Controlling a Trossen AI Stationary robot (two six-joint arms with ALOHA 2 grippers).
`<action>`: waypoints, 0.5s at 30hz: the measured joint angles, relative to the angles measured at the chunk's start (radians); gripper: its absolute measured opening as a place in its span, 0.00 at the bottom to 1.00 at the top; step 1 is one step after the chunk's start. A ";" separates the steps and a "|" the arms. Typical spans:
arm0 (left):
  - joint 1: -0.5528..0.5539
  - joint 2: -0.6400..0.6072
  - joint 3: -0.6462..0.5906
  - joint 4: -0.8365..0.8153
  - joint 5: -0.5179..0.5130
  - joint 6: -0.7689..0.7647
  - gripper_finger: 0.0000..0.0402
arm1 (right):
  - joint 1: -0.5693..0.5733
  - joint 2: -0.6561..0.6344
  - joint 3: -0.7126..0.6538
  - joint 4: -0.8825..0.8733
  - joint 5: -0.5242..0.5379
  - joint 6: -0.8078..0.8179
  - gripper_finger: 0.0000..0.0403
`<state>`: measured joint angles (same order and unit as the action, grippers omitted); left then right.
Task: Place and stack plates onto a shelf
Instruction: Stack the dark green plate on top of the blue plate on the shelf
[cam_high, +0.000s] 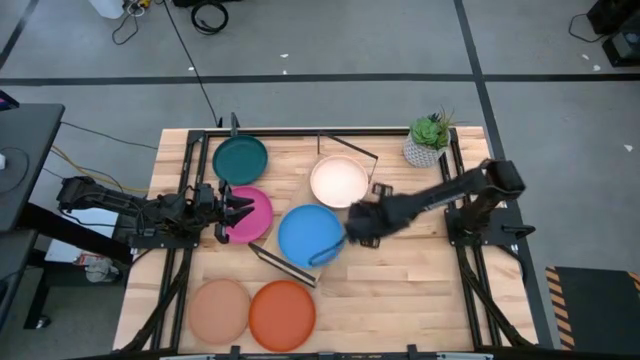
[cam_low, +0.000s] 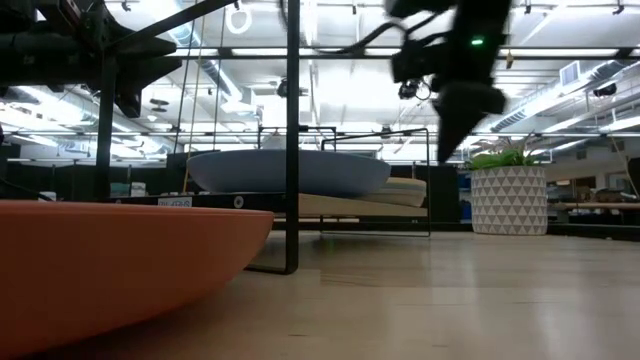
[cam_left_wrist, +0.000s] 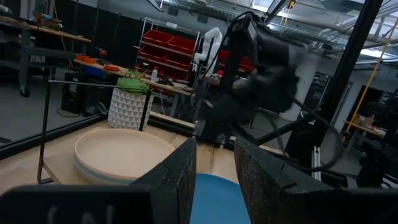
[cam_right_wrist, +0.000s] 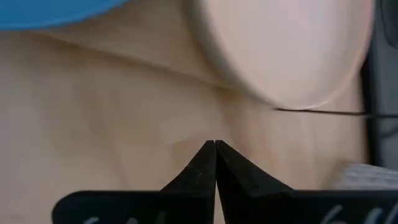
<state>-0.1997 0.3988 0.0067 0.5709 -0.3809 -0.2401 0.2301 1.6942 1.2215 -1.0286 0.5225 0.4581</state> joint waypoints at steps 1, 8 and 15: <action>0.000 0.000 0.000 0.000 0.000 0.000 0.29 | 0.028 -0.020 -0.041 0.045 0.004 0.027 0.03; 0.000 0.000 0.000 0.000 0.000 -0.004 0.29 | 0.174 -0.141 -0.319 0.454 0.066 0.051 0.03; 0.000 0.000 0.004 0.099 -0.053 -0.055 0.29 | 0.201 -0.169 -0.513 0.891 0.072 -0.135 0.03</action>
<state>-0.1997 0.3984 0.0108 0.6703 -0.4344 -0.2947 0.4311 1.5251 0.7083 -0.1375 0.5945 0.3230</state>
